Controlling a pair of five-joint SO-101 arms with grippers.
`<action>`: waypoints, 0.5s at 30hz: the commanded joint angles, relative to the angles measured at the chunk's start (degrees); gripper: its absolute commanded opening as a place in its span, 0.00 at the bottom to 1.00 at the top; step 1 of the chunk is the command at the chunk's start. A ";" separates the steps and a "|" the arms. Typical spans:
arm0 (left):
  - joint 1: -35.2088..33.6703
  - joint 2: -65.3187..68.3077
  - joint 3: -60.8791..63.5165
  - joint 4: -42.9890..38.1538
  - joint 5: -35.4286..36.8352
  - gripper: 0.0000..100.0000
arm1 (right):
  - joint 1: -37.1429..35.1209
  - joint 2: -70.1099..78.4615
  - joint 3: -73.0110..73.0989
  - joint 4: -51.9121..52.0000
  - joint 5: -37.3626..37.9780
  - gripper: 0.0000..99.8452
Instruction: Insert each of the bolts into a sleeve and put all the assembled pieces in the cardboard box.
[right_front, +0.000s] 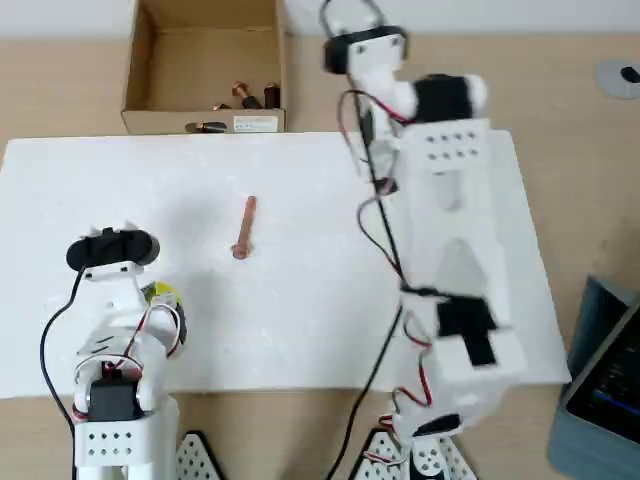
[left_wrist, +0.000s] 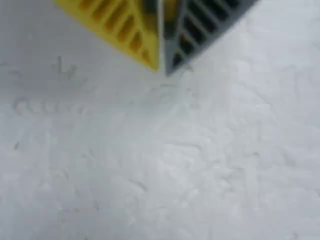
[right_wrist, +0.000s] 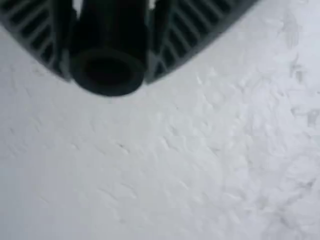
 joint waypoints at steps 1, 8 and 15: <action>0.09 -0.40 -1.85 0.35 -0.26 0.00 | 3.65 -12.26 4.09 0.70 -1.93 0.01; 0.53 -0.22 -11.60 3.69 -0.18 0.00 | 8.57 -29.32 23.34 -3.78 -2.20 0.01; 0.53 8.57 -24.35 9.49 -0.18 0.00 | 12.88 -47.60 46.73 -13.01 -5.54 0.01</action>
